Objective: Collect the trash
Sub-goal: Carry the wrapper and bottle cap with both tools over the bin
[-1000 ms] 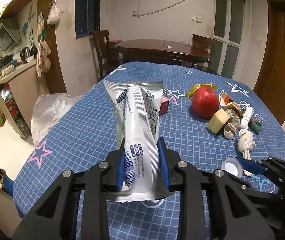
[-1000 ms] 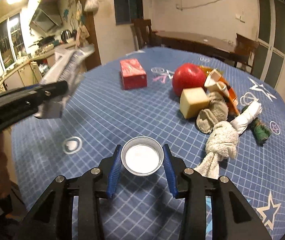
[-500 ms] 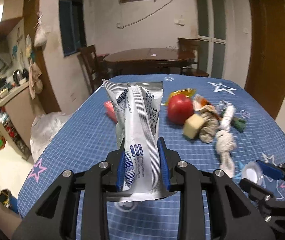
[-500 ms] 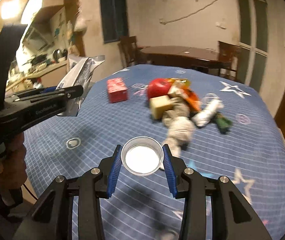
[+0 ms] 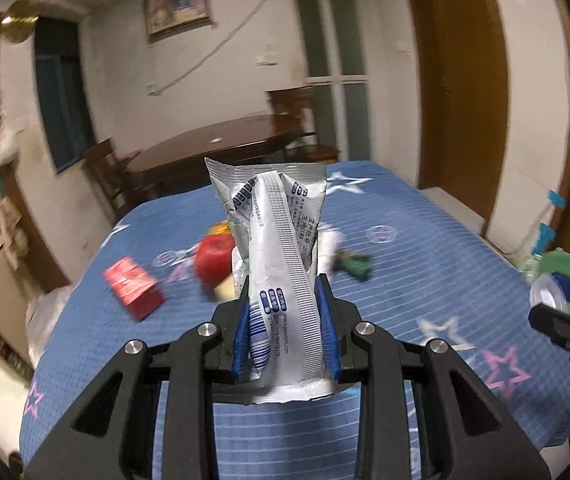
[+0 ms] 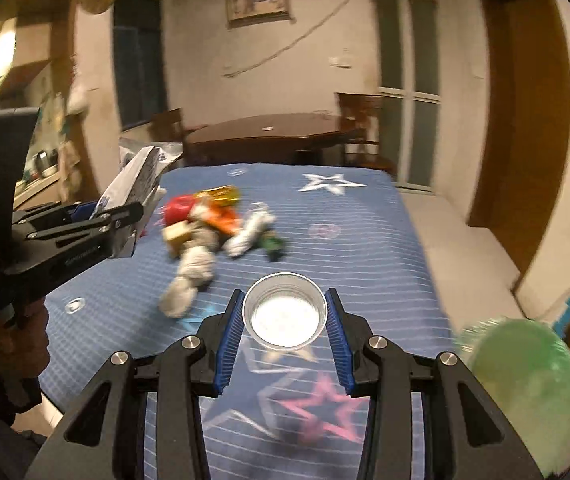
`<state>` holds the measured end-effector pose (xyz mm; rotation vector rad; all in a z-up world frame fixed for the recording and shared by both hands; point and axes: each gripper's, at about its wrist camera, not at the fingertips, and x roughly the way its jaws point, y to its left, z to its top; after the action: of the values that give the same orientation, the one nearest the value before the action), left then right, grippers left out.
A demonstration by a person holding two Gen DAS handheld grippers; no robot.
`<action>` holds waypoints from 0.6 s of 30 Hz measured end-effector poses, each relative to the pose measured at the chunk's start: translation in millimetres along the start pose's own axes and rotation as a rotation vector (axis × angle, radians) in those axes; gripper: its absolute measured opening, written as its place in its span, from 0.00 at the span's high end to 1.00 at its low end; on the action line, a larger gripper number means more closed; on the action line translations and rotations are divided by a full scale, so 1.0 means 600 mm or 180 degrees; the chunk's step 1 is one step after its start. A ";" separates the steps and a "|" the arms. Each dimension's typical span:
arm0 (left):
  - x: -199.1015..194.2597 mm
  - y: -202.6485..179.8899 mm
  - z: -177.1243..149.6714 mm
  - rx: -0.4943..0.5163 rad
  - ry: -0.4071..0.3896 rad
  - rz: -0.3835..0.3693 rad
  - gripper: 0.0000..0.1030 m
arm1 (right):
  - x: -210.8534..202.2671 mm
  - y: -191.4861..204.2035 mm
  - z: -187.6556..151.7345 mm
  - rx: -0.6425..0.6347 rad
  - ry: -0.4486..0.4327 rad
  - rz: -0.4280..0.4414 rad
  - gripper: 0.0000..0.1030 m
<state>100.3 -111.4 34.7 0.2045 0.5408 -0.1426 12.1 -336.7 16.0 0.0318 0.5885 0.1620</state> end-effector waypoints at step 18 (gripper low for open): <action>0.013 -0.262 0.040 0.0740 -0.0028 -0.0774 0.73 | -0.148 -0.257 -0.034 0.0601 0.0001 -0.0954 0.60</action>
<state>89.2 -270.2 26.3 0.3639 0.5390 -0.4438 -50.1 -503.5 35.9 0.1258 0.6005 -0.1851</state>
